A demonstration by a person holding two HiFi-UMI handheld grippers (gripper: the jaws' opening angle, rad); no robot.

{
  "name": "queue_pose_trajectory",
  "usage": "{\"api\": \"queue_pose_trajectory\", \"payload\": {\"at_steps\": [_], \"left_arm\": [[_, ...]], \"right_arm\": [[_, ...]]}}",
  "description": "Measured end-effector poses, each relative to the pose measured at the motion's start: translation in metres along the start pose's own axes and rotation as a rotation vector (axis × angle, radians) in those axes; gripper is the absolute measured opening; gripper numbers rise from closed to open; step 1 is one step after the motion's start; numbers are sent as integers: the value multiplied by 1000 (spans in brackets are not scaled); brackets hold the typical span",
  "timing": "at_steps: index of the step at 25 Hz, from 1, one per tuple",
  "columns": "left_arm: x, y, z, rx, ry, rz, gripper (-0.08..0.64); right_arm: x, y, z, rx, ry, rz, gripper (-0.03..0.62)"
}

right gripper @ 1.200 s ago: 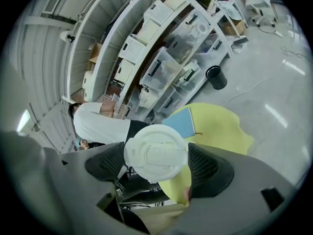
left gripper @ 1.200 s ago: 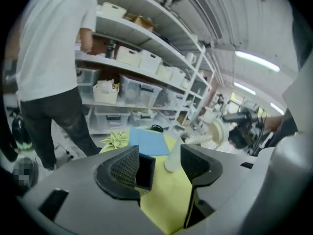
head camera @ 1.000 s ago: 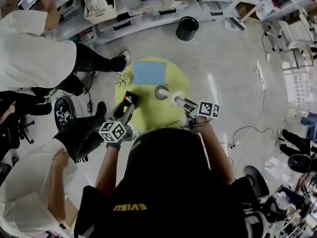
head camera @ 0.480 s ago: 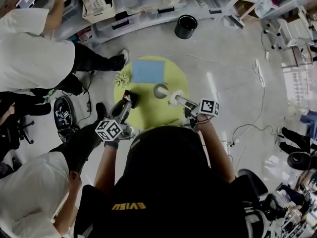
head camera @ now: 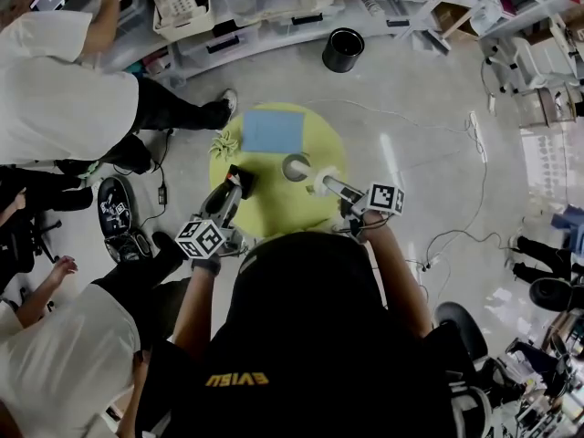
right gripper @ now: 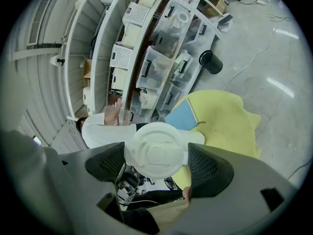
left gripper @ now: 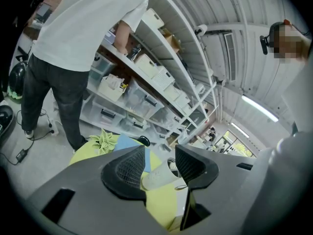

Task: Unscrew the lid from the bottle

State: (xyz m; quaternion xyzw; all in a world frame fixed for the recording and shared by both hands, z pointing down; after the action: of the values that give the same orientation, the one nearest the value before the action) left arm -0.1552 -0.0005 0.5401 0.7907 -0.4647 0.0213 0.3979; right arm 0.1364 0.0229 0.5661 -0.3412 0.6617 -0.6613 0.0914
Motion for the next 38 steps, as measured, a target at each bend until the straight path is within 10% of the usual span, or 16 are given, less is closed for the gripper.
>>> {"api": "queue_pose_trajectory", "payload": {"at_steps": [38], "left_arm": [[14,-6,-19,72,67,79,195]], "right_arm": [[2,8,-2,-91,64,-59,404]]}}
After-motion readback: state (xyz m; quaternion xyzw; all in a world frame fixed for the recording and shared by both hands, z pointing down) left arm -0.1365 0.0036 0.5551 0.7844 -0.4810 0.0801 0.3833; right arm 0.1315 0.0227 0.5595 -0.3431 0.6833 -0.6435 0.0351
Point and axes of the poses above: the fingertips, and each gripper's own axes: x forward along the fingers, y to its left, z out of its top, the point moved 2 cm from there along -x, backward along the fingers, and after that the axes turned 5 degrees about z, right-handed, at the moved point
